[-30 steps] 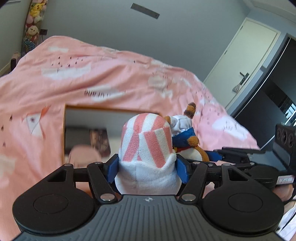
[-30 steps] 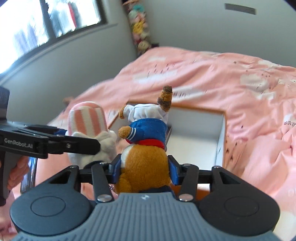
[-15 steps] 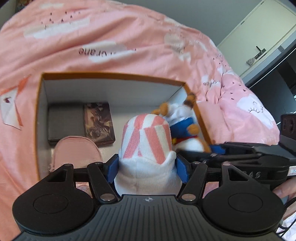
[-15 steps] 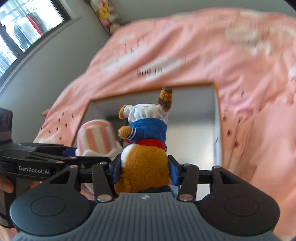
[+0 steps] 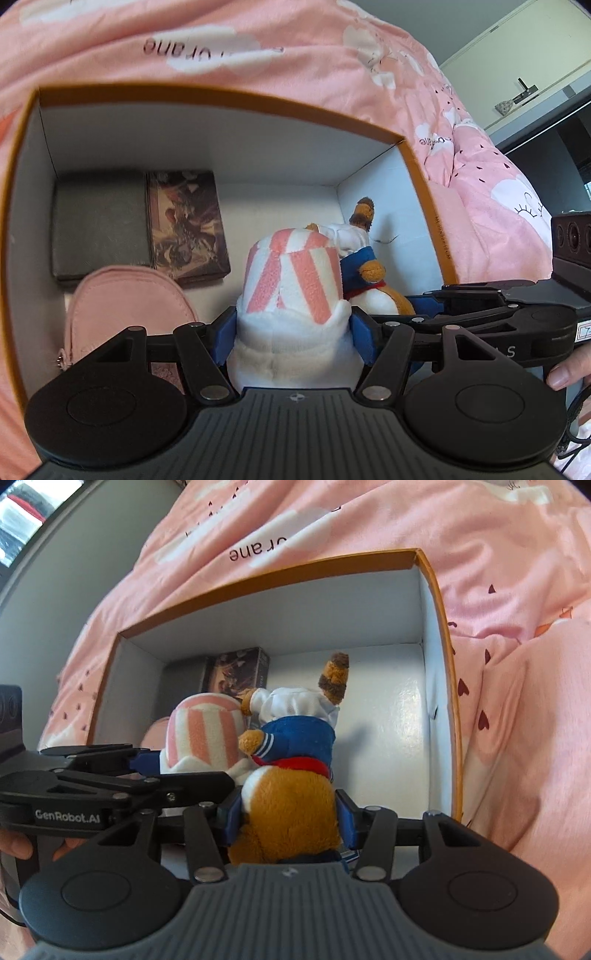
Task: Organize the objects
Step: 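Carry the doll with the left gripper while the right gripper carries the bear into the orange box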
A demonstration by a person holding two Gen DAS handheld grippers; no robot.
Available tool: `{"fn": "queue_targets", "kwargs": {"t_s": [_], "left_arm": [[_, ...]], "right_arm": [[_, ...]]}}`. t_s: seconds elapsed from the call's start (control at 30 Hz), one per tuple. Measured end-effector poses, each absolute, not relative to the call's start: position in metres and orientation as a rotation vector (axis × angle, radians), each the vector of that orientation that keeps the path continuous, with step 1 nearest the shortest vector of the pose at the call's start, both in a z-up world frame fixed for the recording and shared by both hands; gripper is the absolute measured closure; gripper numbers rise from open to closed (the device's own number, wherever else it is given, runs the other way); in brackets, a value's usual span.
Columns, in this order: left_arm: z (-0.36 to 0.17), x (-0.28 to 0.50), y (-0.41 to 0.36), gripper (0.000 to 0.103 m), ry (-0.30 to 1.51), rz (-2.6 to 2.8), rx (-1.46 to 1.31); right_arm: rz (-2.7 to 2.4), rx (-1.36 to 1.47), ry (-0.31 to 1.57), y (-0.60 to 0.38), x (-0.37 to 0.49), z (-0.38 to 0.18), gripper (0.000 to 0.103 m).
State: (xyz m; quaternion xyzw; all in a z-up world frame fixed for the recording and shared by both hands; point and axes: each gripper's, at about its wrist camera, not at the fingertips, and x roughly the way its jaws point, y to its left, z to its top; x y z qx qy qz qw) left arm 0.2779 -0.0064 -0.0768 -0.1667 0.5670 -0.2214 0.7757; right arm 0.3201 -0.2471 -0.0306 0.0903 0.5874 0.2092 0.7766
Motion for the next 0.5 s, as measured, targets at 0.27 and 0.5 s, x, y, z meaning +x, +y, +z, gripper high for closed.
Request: {"fn": "queue_targets", "kwargs": {"t_s": [0.27, 0.5], "left_arm": [[-0.076, 0.269, 0.003, 0.018, 1.210, -0.469, -0.297], [-0.049, 0.260, 0.005, 0.043, 1.123, -0.479, -0.236]], "right_arm": [[0.498, 0.132, 1.321, -0.230, 0.323, -0.052, 0.050], [0.503, 0.083, 1.318, -0.226, 0.322, -0.058, 0.047]]}}
